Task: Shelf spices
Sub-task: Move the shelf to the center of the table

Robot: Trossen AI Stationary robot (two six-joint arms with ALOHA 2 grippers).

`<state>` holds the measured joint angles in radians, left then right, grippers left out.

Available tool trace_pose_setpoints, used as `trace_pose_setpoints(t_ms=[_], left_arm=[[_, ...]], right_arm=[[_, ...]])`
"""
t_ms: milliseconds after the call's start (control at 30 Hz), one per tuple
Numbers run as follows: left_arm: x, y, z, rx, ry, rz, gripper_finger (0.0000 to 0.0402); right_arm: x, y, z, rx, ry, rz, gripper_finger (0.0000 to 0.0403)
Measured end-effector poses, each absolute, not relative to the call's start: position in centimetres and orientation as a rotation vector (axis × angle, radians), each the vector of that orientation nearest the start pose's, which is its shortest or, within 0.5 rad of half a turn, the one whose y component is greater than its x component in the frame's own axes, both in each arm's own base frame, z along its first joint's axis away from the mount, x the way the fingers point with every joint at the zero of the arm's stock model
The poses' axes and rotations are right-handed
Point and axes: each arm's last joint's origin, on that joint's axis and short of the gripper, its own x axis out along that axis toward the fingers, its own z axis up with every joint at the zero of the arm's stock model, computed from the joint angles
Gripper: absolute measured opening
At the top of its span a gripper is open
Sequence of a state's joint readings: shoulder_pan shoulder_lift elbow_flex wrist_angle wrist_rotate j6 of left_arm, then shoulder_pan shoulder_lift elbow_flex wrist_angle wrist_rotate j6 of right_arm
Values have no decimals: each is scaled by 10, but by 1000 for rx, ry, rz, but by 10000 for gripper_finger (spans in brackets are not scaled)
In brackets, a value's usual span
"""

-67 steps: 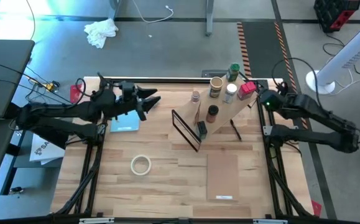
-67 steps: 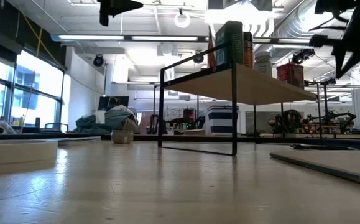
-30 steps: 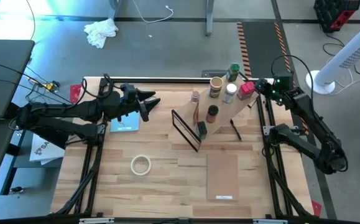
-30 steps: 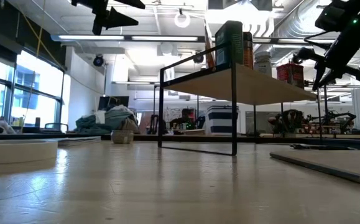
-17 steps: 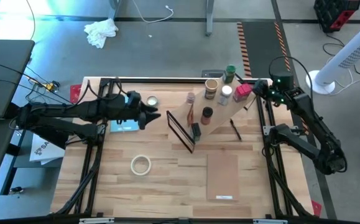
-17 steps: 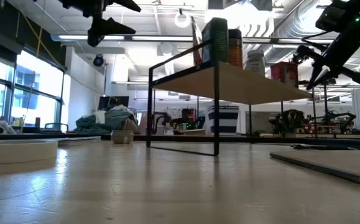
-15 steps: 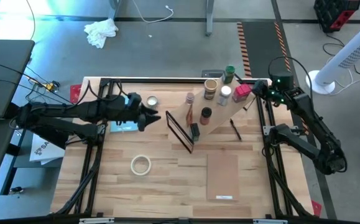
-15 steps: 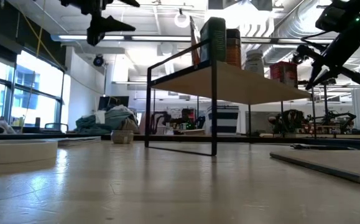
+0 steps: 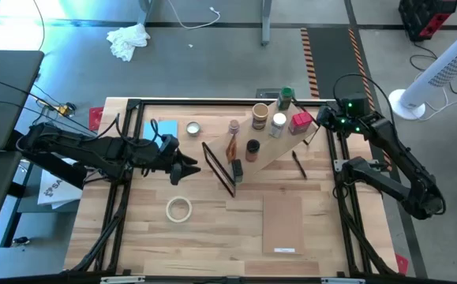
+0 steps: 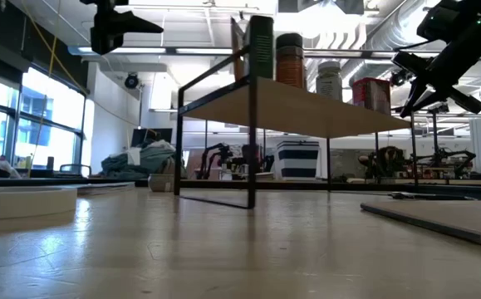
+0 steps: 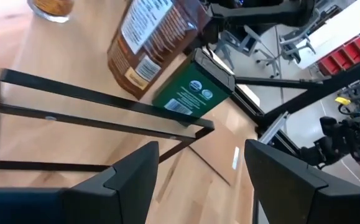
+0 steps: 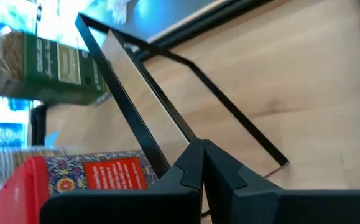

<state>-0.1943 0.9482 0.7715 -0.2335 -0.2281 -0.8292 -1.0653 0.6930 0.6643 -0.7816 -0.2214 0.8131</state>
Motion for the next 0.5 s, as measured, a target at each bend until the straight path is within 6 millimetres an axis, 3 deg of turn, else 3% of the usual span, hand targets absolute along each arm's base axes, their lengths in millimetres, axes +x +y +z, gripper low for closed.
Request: trace_pose_setpoints(t_ms=[500], left_arm=[[191,-61,285,-836,524,154,234]], right_arm=[[96,-87,255,1268,421,-898,0]])
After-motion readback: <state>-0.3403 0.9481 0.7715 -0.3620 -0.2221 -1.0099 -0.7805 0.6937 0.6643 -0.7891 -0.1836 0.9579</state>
